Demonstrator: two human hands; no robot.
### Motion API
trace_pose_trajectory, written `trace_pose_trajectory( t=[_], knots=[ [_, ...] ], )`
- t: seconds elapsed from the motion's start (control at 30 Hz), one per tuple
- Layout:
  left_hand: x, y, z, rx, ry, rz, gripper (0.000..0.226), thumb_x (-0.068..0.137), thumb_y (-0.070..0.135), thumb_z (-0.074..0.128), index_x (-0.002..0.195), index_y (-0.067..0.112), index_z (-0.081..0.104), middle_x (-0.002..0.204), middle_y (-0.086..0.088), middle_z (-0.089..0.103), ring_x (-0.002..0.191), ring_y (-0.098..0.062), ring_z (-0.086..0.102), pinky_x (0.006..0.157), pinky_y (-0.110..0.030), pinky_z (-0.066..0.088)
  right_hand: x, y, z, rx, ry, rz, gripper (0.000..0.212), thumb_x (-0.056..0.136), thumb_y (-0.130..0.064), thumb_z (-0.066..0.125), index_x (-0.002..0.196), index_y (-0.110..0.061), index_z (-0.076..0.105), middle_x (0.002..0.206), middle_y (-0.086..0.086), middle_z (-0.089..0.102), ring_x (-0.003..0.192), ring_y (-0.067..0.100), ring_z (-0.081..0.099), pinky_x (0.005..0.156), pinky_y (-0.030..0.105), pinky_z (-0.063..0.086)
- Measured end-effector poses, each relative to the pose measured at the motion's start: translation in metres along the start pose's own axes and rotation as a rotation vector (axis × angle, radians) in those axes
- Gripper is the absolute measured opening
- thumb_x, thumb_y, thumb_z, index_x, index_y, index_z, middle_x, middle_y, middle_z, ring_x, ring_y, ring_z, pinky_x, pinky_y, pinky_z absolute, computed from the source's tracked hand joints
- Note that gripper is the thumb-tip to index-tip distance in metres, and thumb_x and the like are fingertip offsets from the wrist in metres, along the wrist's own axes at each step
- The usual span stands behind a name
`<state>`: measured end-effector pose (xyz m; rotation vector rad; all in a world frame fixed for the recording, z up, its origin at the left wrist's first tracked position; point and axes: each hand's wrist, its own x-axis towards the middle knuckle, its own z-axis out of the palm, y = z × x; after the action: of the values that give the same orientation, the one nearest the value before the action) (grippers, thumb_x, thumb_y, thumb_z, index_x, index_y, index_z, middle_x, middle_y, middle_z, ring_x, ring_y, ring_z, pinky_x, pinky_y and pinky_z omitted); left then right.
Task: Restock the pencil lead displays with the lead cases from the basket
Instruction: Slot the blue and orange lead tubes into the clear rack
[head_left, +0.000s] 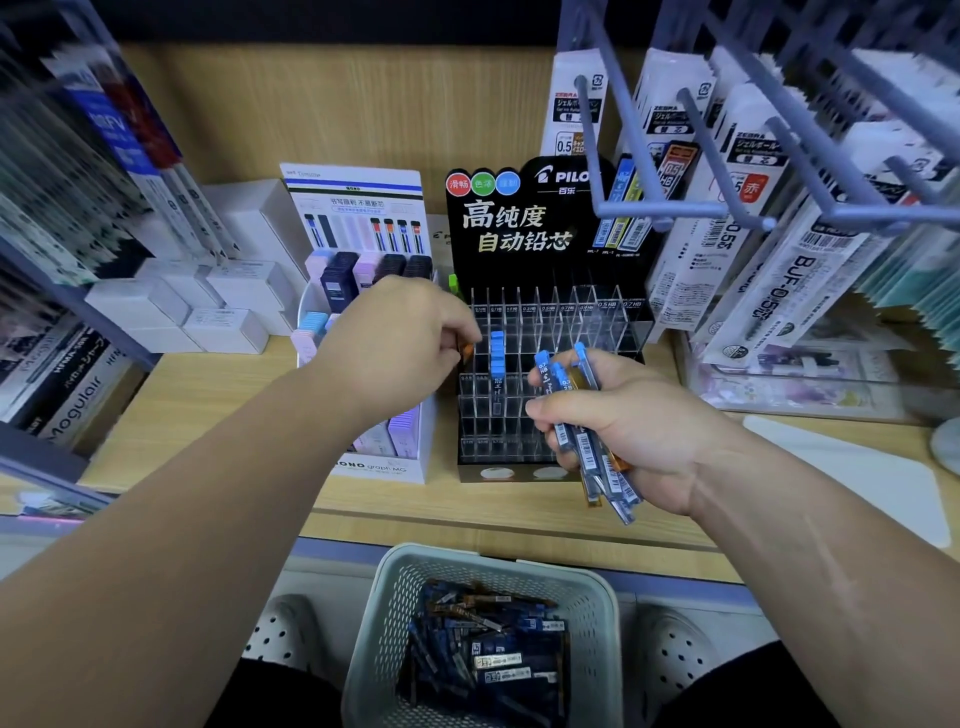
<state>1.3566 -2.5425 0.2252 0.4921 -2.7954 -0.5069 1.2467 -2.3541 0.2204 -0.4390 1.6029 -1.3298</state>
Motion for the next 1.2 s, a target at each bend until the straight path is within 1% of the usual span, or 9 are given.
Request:
trace_pose_trajectory(
  t=[0.13,0.23,0.33,0.5,0.7,0.9,1.03,1.1,1.2],
  knots=[
    [0.002,-0.006,0.007,0.039,0.009,0.084,0.019,0.078,0.014,0.077,0.092,0.026,0.078,0.082,0.009,0.065,0.086,-0.019,0.064,0.075,-0.042,0.054,0.000,0.001,-0.001,-0.001,-0.001,0.001,0.025,0.086,0.000,0.073,0.105,-0.015,0.066,0.068,0.003,0.065,0.060,0.017,0.058,0.057,0.032,0.046],
    [0.004,-0.010,0.009,0.045,0.033,0.115,0.014,0.077,0.020,0.077,0.090,0.025,0.077,0.081,0.013,0.060,0.086,-0.018,0.063,0.073,-0.042,0.054,0.000,0.001,-0.002,0.004,0.002,0.003,0.025,0.086,0.000,0.073,0.105,-0.015,0.066,0.068,0.003,0.065,0.060,0.016,0.058,0.056,0.031,0.046],
    [0.004,-0.011,0.009,0.046,0.056,0.122,0.009,0.077,0.026,0.077,0.086,0.025,0.077,0.081,0.010,0.065,0.085,-0.017,0.064,0.071,-0.041,0.054,0.000,0.001,-0.002,0.001,0.002,0.004,0.025,0.086,-0.001,0.073,0.105,-0.015,0.067,0.068,0.003,0.066,0.059,0.015,0.058,0.056,0.031,0.046],
    [0.001,-0.007,0.010,0.105,0.106,0.079,0.004,0.078,0.024,0.079,0.079,0.023,0.076,0.075,0.006,0.068,0.076,-0.021,0.064,0.066,-0.040,0.054,0.001,0.001,-0.002,-0.003,-0.002,0.003,0.025,0.086,-0.001,0.073,0.106,-0.014,0.066,0.068,0.002,0.065,0.059,0.015,0.058,0.056,0.031,0.046],
    [0.001,0.000,0.010,0.161,0.120,0.001,0.012,0.079,0.025,0.077,0.075,0.020,0.067,0.075,0.005,0.066,0.076,-0.022,0.061,0.064,-0.039,0.052,0.002,0.002,-0.003,0.003,-0.009,-0.001,0.025,0.086,-0.001,0.073,0.106,-0.015,0.066,0.068,0.002,0.066,0.060,0.016,0.058,0.057,0.032,0.046],
    [-0.001,0.006,0.010,0.255,0.141,-0.016,0.040,0.080,0.031,0.077,0.067,0.021,0.040,0.072,0.001,0.049,0.068,-0.024,0.048,0.057,-0.033,0.032,0.001,0.001,-0.003,0.065,-0.033,-0.004,0.024,0.086,-0.001,0.073,0.104,-0.015,0.067,0.069,0.003,0.065,0.060,0.016,0.058,0.054,0.029,0.045],
    [-0.003,0.004,0.006,0.199,0.062,0.028,0.041,0.075,0.016,0.078,0.069,0.026,0.038,0.071,0.009,0.046,0.069,-0.021,0.049,0.057,-0.033,0.038,-0.002,-0.001,-0.001,0.087,-0.080,-0.023,0.024,0.085,0.000,0.074,0.104,-0.012,0.067,0.070,0.003,0.064,0.060,0.016,0.057,0.055,0.028,0.045],
    [-0.005,0.007,0.001,0.161,0.134,0.045,0.035,0.075,0.009,0.073,0.072,0.026,0.042,0.071,0.008,0.051,0.068,-0.020,0.051,0.058,-0.035,0.045,-0.003,-0.002,0.001,0.080,-0.103,-0.032,0.023,0.086,0.001,0.073,0.104,-0.011,0.067,0.069,0.003,0.064,0.059,0.015,0.057,0.055,0.028,0.046],
    [-0.007,0.024,-0.006,-0.171,0.197,-0.047,0.016,0.081,0.012,0.072,0.081,0.021,0.059,0.069,0.006,0.061,0.060,-0.009,0.052,0.062,-0.028,0.047,-0.004,-0.004,0.005,0.091,-0.118,-0.047,0.023,0.086,0.002,0.073,0.103,-0.010,0.065,0.068,0.002,0.063,0.057,0.014,0.056,0.054,0.026,0.046]
  ],
)
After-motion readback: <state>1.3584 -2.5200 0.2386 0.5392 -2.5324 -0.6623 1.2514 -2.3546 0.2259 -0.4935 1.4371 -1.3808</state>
